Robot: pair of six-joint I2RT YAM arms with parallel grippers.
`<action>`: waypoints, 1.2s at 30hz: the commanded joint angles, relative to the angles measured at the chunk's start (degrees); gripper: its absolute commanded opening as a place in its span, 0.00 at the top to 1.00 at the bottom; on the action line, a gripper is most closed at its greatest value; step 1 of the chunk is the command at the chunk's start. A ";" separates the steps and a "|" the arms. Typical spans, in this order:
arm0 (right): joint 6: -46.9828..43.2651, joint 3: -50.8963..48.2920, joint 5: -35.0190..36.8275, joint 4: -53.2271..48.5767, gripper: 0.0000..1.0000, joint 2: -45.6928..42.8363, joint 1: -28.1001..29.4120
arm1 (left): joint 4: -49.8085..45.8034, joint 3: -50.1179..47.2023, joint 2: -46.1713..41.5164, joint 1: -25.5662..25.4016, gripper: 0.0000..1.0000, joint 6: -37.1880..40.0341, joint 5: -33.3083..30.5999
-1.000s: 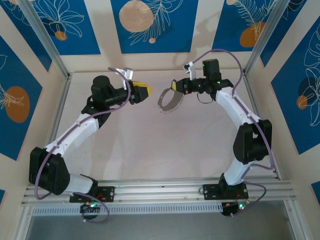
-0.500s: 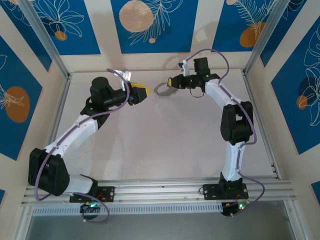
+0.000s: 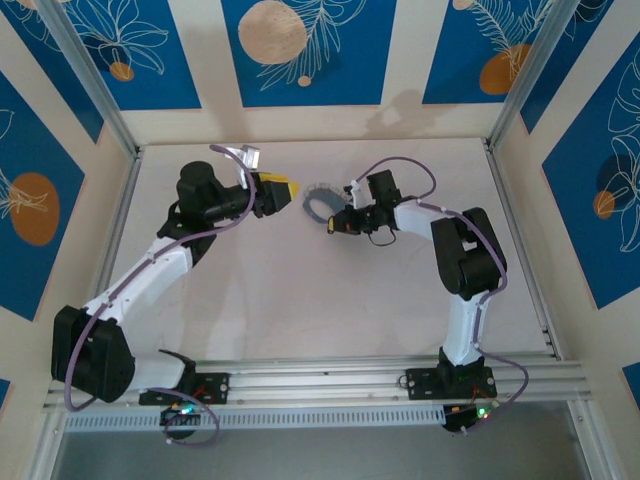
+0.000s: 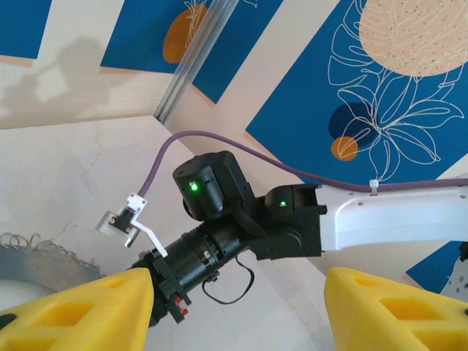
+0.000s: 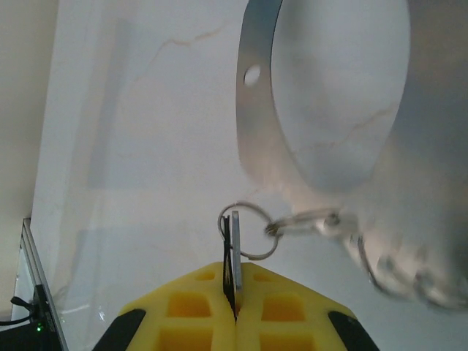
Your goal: Put the keys on the keyring
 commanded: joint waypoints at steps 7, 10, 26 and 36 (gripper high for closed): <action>2.57 -3.85 2.76 3.28 1.00 -2.08 2.93 | 1.05 -0.17 -1.29 0.69 0.37 -1.20 0.44; 2.87 -4.57 3.15 2.96 1.00 -2.01 4.06 | 0.96 -0.13 -0.96 0.65 0.37 -1.15 0.52; 3.45 -13.57 1.46 -2.18 0.26 -27.03 8.36 | -1.28 1.37 -1.26 0.66 0.00 0.79 0.37; 1.83 -11.77 19.46 -11.25 0.01 -42.42 -1.00 | -6.77 -1.44 -7.50 0.78 0.00 10.28 -17.32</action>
